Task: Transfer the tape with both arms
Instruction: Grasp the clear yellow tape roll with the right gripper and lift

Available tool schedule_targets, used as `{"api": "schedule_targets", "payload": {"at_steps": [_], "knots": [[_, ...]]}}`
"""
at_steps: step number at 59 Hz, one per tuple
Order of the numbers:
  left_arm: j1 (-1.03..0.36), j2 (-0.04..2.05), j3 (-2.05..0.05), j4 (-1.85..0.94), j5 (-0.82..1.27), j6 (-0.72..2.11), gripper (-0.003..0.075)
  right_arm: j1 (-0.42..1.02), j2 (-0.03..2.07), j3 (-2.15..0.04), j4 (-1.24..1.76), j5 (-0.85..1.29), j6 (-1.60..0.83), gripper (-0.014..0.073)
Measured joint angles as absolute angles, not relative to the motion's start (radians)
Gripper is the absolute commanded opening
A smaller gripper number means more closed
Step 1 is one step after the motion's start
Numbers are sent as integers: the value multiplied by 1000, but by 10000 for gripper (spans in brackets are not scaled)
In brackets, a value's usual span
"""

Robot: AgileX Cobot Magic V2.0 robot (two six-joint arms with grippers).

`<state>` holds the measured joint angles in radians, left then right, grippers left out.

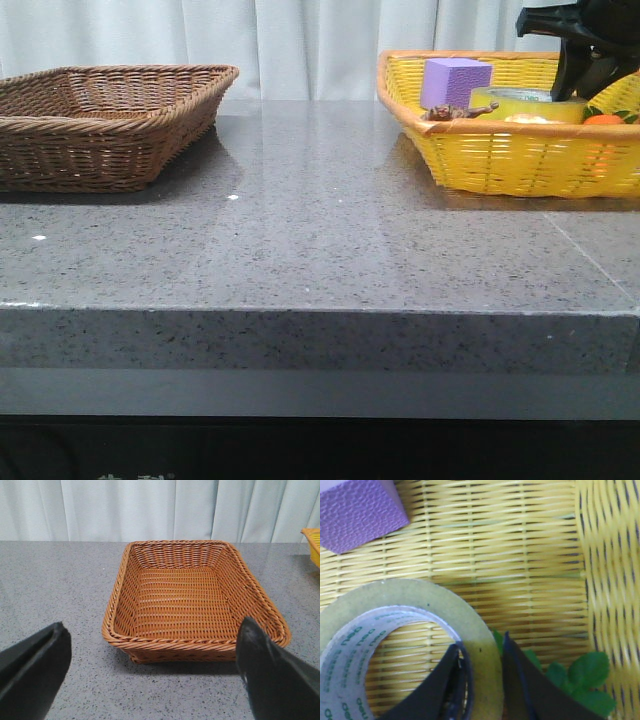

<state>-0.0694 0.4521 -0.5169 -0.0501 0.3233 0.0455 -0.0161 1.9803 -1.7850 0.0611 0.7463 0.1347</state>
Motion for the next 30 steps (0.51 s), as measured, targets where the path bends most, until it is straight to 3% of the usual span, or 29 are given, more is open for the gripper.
{"api": "schedule_targets", "payload": {"at_steps": [30], "knots": [[-69,452,-517,-50,323,46,658,-12,1787,-1785,49,700,133,-26]]}}
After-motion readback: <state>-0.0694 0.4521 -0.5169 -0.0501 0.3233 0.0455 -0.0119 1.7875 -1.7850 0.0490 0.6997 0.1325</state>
